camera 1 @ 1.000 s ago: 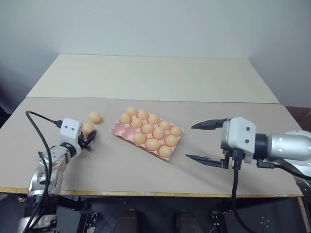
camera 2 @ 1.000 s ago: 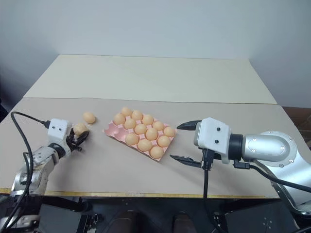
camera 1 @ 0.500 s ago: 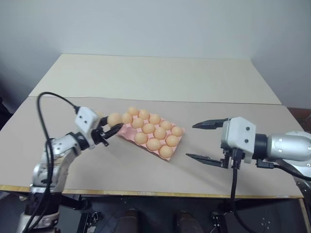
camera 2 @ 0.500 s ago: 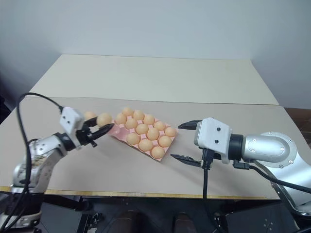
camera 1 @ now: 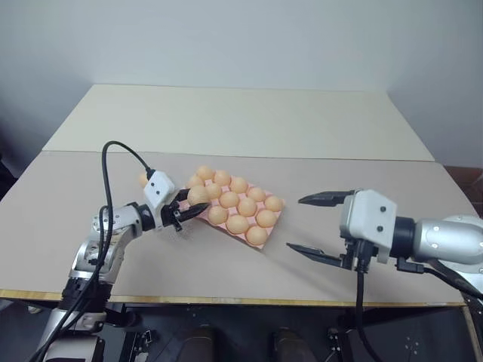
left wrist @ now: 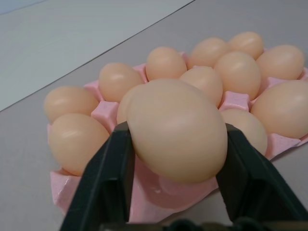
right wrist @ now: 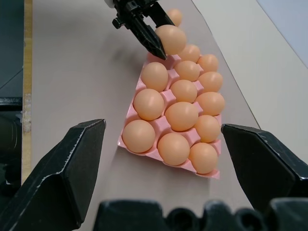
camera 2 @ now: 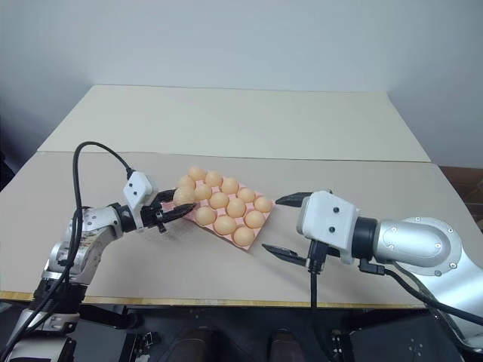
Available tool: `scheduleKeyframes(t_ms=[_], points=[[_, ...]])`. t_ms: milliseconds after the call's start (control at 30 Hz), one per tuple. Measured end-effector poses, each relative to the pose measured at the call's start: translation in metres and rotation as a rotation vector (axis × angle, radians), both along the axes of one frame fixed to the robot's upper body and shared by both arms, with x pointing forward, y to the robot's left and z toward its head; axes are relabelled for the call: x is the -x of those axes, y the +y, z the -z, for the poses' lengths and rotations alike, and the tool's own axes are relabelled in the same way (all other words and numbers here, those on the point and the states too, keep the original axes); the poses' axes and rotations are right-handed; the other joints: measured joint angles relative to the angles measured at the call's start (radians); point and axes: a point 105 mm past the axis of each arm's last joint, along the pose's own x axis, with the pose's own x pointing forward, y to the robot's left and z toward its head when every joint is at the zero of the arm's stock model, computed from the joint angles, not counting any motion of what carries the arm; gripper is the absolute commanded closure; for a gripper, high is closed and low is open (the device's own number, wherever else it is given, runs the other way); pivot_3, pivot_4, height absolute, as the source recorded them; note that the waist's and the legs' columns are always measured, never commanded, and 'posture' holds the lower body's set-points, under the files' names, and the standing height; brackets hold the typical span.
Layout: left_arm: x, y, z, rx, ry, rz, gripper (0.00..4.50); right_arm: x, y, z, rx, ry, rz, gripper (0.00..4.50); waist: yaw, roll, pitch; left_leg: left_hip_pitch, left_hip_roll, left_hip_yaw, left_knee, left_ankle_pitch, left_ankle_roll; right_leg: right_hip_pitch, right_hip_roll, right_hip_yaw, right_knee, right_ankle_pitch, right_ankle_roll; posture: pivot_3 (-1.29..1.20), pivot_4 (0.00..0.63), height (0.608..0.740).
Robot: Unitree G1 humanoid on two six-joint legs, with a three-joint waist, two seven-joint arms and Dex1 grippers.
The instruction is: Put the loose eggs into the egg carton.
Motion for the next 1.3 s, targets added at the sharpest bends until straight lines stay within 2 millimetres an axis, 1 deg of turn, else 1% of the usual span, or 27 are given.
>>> scheduleKeyframes(t_ms=[67,200,333,400,533,600,733,767,800,867,967,1067,1133,1300], points=[[-0.001,-0.003,-0.001,0.017,-0.014,0.007,0.59,0.0,0.0,0.0,0.0,-0.001,0.001,0.0,0.001,0.0,0.0,0.0,0.0,0.0,0.0,0.0,0.0,0.0,0.0,0.0,0.0,0.0,0.0,0.0,0.15,0.74],[-0.008,-0.004,-0.001,0.022,-0.046,-0.018,0.59,-0.001,0.0,-0.001,-0.004,-0.006,0.002,0.0,0.003,0.0,0.0,-0.001,0.0,0.0,0.001,0.0,0.0,0.0,0.0,0.0,0.0,0.0,0.0,0.0,0.15,0.74],[-0.007,-0.004,-0.005,0.031,-0.07,-0.006,0.59,-0.002,-0.001,-0.001,-0.003,-0.006,0.006,0.0,0.002,0.0,0.0,-0.001,0.0,0.0,0.002,0.0,0.001,0.0,0.0,-0.001,0.0,0.0,0.0,0.0,0.15,0.74],[-0.002,-0.001,-0.009,0.049,-0.082,-0.006,0.59,-0.002,-0.001,-0.001,-0.003,-0.007,0.006,0.0,0.001,0.0,0.0,-0.001,0.001,0.0,0.002,0.0,0.001,0.0,0.0,-0.001,0.0,0.0,0.0,0.0,0.15,0.74],[0.016,0.021,-0.021,0.054,-0.099,-0.021,0.59,-0.002,-0.001,-0.001,-0.004,-0.006,0.008,0.0,-0.007,0.0,0.0,-0.001,0.002,0.0,0.002,-0.001,0.001,0.0,0.001,-0.001,0.0,0.0,0.0,0.0,0.15,0.74],[0.029,0.039,-0.026,0.044,-0.099,-0.043,0.59,-0.003,-0.001,-0.001,-0.004,-0.006,0.008,0.0,-0.011,0.0,0.0,-0.001,0.003,0.0,0.002,-0.001,0.001,0.0,0.0,0.0,0.0,0.0,0.0,0.0,0.15,0.74],[0.049,0.073,-0.029,-0.018,-0.071,-0.12,0.59,-0.004,-0.001,-0.003,-0.004,-0.005,-0.001,0.0,-0.013,0.0,0.0,0.0,0.003,0.0,0.001,-0.001,0.001,0.0,0.0,0.0,0.0,0.0,0.0,0.0,0.15,0.74],[0.054,0.081,-0.029,-0.041,-0.063,-0.144,0.59,-0.004,-0.002,-0.004,-0.005,-0.006,-0.004,0.0,-0.013,0.0,0.0,0.0,0.003,0.0,0.001,-0.001,0.001,0.0,0.0,0.0,0.0,0.0,0.0,0.0,0.15,0.74],[0.06,0.094,-0.025,-0.074,-0.038,-0.187,0.59,-0.005,-0.002,-0.005,-0.005,-0.01,-0.008,0.0,-0.013,0.0,0.0,0.0,0.003,0.0,0.001,-0.001,0.001,0.0,0.0,0.0,0.0,0.0,0.0,0.0,0.15,0.74],[0.067,0.111,-0.022,-0.121,-0.018,-0.257,0.59,-0.006,-0.002,-0.006,-0.004,-0.007,-0.016,0.0,-0.011,0.0,0.0,0.0,0.003,0.0,0.001,-0.001,0.001,0.0,0.0,-0.001,0.0,0.0,0.0,0.0,0.15,0.74],[0.08,0.135,-0.014,-0.146,0.04,-0.362,0.59,-0.007,-0.002,-0.007,-0.005,-0.001,-0.038,0.0,-0.01,0.0,0.0,0.0,0.003,0.0,0.001,-0.001,0.001,0.0,-0.001,-0.001,0.0,0.0,0.0,0.0,0.15,0.74],[0.087,0.146,-0.013,-0.15,0.053,-0.415,0.59,-0.007,-0.002,-0.009,-0.006,0.0,-0.058,0.0,-0.008,0.0,0.0,0.0,0.003,0.0,0.001,-0.001,0.001,0.0,-0.001,-0.001,0.0,0.0,0.0,0.0,0.15,0.74],[0.088,0.151,-0.016,-0.148,0.045,-0.45,0.59,-0.008,-0.002,-0.011,-0.006,-0.003,-0.066,0.0,-0.006,0.0,0.0,0.0,0.003,0.0,0.001,-0.001,0.001,0.0,-0.001,-0.001,0.0,0.0,0.0,0.0,0.15,0.74],[0.087,0.151,-0.016,-0.121,0.028,-0.493,0.59,-0.009,-0.003,-0.01,-0.005,0.005,-0.074,0.0,-0.006,0.0,0.0,0.0,0.003,0.0,0.001,-0.001,0.001,0.0,-0.001,0.0,0.0,0.0,0.0,0.0,0.15,0.74]])
